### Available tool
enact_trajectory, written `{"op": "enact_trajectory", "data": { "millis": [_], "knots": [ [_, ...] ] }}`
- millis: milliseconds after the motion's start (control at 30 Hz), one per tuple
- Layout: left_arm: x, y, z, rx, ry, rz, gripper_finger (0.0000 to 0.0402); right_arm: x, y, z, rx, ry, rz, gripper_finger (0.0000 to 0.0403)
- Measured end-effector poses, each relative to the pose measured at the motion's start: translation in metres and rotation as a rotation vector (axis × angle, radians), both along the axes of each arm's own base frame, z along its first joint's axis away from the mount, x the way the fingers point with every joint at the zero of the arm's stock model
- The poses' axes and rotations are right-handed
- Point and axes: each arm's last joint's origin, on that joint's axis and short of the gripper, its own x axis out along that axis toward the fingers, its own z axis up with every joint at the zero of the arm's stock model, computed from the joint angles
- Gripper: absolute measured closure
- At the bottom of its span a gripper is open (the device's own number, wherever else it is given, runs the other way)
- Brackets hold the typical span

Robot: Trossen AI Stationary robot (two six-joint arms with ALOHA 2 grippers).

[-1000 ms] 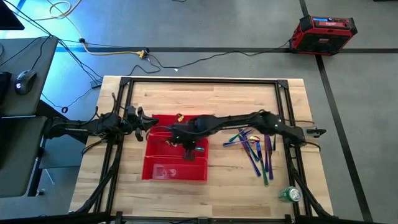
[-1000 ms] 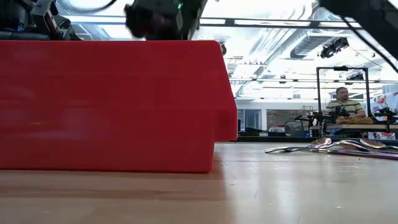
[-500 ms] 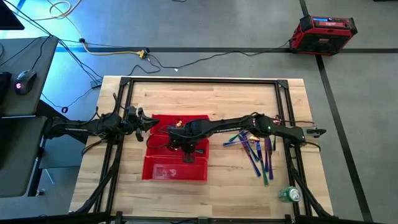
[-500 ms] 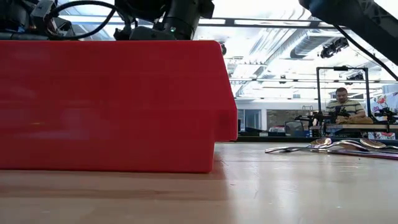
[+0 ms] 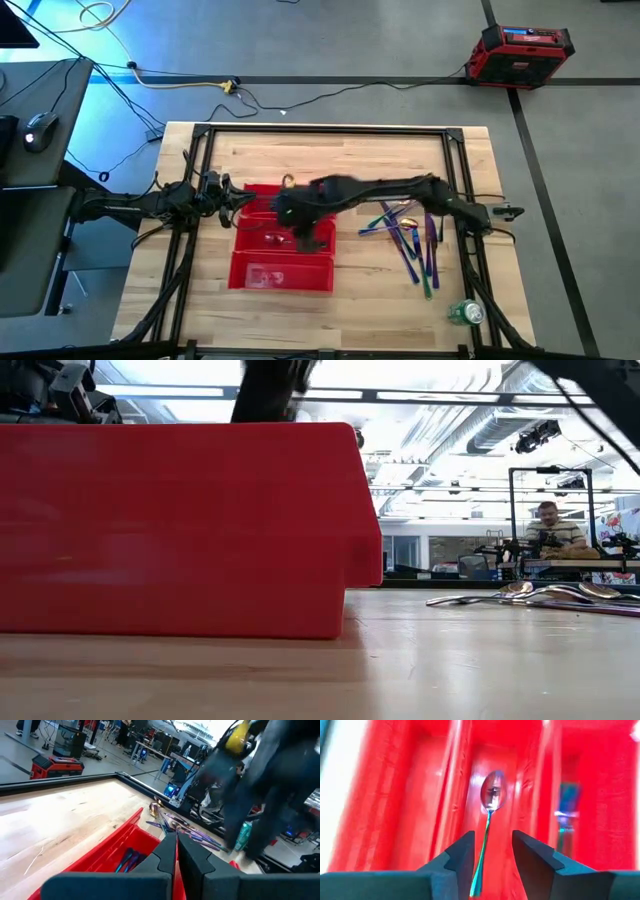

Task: Sort silverware
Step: Put the purple spoon into the center red bin

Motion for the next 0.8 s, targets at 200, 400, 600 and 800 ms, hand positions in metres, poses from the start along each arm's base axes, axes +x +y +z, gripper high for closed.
{"op": "enact_trajectory", "data": {
  "millis": [200, 400, 600, 800],
  "knots": [
    [0.0, 0.0, 0.0, -0.006, 0.0, -0.008, 0.0401, -0.053, 0.012, 0.05, -0.093, 0.078, -0.047, 0.0286],
    [0.0, 0.0, 0.0, -0.007, 0.002, -0.015, 0.0401, -0.092, 0.012, 0.051, -0.193, 0.201, -0.205, 0.0287],
    [0.0, -0.001, 0.0, -0.011, 0.003, -0.034, 0.0401, -0.144, -0.008, 0.006, -0.183, 0.3, -0.426, 0.0287],
    [0.0, -0.001, -0.001, -0.033, -0.001, -0.034, 0.0401, -0.214, -0.047, -0.043, -0.007, 0.355, -0.88, 0.0287]
  ]
}}
